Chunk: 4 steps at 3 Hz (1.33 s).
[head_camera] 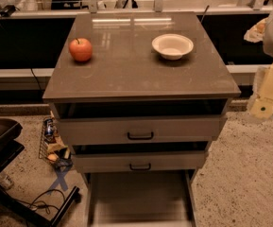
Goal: Place apple into bottom drawer
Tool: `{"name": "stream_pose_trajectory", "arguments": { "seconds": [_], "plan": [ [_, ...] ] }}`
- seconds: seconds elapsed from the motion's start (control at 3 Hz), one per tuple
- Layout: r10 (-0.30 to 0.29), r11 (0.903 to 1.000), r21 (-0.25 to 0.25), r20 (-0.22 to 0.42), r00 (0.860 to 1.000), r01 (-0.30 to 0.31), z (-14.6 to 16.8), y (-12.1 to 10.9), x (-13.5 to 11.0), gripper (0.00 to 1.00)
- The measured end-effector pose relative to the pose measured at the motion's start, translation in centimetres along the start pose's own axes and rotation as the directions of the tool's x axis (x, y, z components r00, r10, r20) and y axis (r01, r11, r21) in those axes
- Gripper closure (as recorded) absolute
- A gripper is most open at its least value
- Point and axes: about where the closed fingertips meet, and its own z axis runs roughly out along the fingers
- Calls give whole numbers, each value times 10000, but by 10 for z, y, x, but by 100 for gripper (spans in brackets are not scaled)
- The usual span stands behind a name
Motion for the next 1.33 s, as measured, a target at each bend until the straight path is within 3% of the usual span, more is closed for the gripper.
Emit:
{"name": "stream_pose_trajectory", "arguments": {
  "seconds": [0.33,0.67,1.0,1.33],
  "plan": [
    [0,10000,2,1,10000,0,0,0,0,0],
    [-347,9982,507,558,9978,319,1,-38,-19,0],
    [-568,9895,1422,2153,9749,262,2,-103,-57,0],
    [-620,9735,2234,4673,8819,-499,-8,-152,-112,0]
  ]
}}
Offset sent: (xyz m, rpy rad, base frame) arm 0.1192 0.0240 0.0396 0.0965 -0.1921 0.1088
